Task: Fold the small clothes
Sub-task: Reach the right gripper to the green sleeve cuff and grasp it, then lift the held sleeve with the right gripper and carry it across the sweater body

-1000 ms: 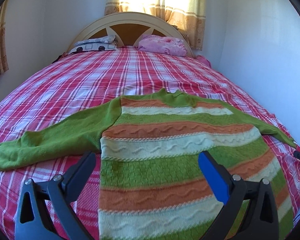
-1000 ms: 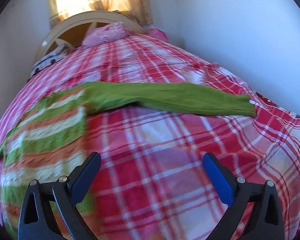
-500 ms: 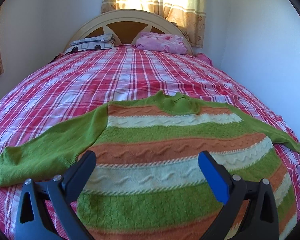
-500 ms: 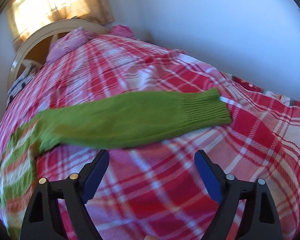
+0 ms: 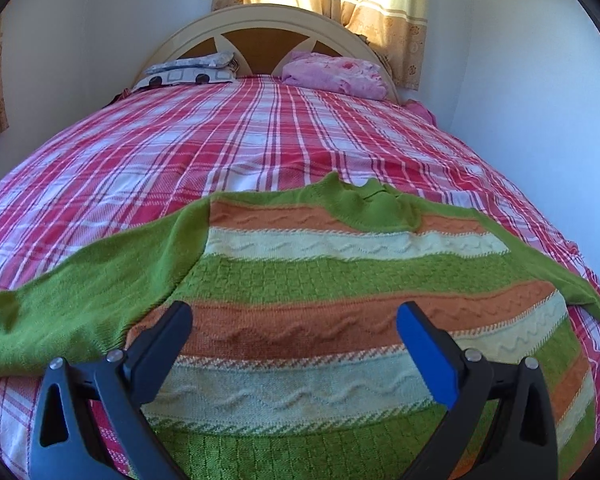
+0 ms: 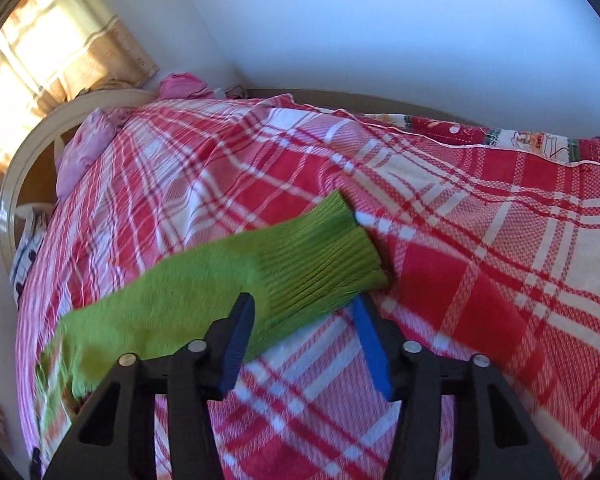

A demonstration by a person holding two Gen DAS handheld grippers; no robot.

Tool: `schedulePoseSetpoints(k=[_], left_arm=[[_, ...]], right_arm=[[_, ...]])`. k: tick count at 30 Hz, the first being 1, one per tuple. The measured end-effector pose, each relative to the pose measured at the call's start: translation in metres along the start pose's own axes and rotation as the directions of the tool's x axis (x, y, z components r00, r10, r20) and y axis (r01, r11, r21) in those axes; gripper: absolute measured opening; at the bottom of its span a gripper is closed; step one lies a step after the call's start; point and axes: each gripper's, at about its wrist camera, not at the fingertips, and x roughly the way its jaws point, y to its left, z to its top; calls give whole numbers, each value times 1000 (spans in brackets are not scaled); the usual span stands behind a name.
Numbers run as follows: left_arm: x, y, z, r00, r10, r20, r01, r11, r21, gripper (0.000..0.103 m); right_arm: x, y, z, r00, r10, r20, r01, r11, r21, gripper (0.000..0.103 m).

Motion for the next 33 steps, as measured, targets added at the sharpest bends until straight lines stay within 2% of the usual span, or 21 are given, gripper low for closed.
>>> schedulePoseSetpoints(k=[2,4,7,9,15,23,33], left_arm=[[0,1,-1,1000,-4,-3,4,1000,-7,103],[1,1,-1,1000,-9,-7,9,1000,-11,103],[3,0,-2,1000,-11,-13,11,1000,-9,103],[2,-1,-2,1000,-11,-12,11,1000,-3,103],[7,0,-3,999,-11,-32,11,1000,-7,103],[8,1,-5,999,-28,-43,28,1000,-12,103],[11,6,-5,997,-53,-55,51,998,-38,103]], right_arm=[[4,0,5,1000,-5,4,5,1000,10,42],[8,-1,9,1000,-5,7,5,1000,21,26],[13,-3,14,1000,-7,7,7,1000,28,13],[13,1,18,1000,-7,14,7,1000,17,8],[-2,29,23,998,6,61,-2,998,-62,7],[-28,89,29,992,68,102,-51,985,-167,6],[-70,198,18,972,198,130,-139,921,-365,6]])
